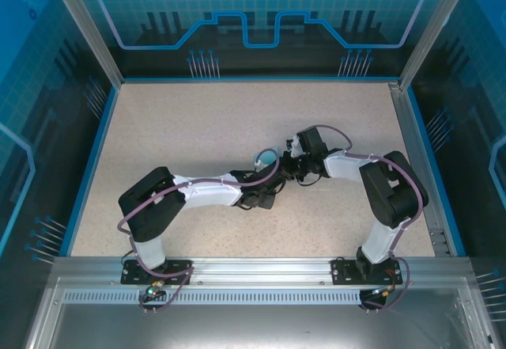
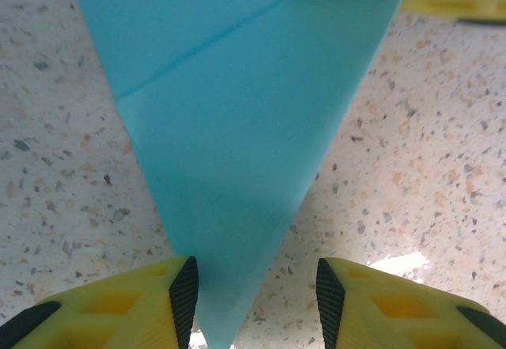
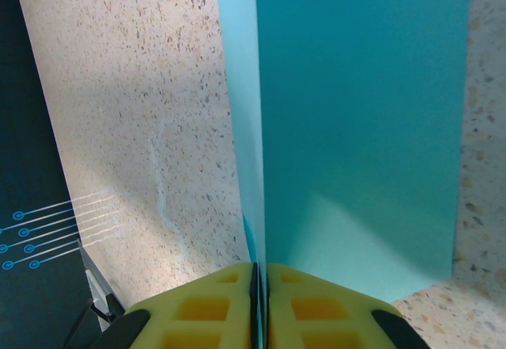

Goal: Fold a paper plane with a square sheet of paper (pick it up from the middle)
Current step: Fourth fold the wing at the center of the table.

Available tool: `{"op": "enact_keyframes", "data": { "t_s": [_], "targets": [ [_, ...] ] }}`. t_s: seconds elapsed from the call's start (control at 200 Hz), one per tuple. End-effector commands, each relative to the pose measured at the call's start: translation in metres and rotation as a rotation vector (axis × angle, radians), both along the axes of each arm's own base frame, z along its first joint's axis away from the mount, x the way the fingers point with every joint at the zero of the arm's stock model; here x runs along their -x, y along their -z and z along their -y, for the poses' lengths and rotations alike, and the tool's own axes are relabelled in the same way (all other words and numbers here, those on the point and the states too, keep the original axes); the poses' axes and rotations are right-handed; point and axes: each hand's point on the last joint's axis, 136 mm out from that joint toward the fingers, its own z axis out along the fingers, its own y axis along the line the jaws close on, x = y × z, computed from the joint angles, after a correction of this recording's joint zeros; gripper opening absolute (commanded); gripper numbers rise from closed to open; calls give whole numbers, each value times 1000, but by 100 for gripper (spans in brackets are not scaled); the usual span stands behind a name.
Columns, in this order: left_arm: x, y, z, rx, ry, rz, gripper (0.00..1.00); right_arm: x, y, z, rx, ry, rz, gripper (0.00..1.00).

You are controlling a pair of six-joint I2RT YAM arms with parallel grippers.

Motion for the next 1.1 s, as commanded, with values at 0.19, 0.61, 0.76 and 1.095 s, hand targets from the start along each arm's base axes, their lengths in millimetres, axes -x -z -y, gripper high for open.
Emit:
{"op": "enact_keyframes", "data": {
  "t_s": [0.19, 0.61, 0.76, 1.095],
  "targets": [
    [-10, -9, -1, -55, -36, 67, 41, -1, -10, -2, -2, -16, 18, 12],
    [-10, -7, -5, -76, -48, 71, 24, -2, -11, 0, 3, -13, 19, 12],
    [-9, -7, -7, -76, -54, 72, 21, -1, -12, -1, 1, -18, 17, 12],
    [-7, -11, -18, -70, -85, 92, 6, 2, -18, 1, 4, -25, 31, 13]
  ]
}}
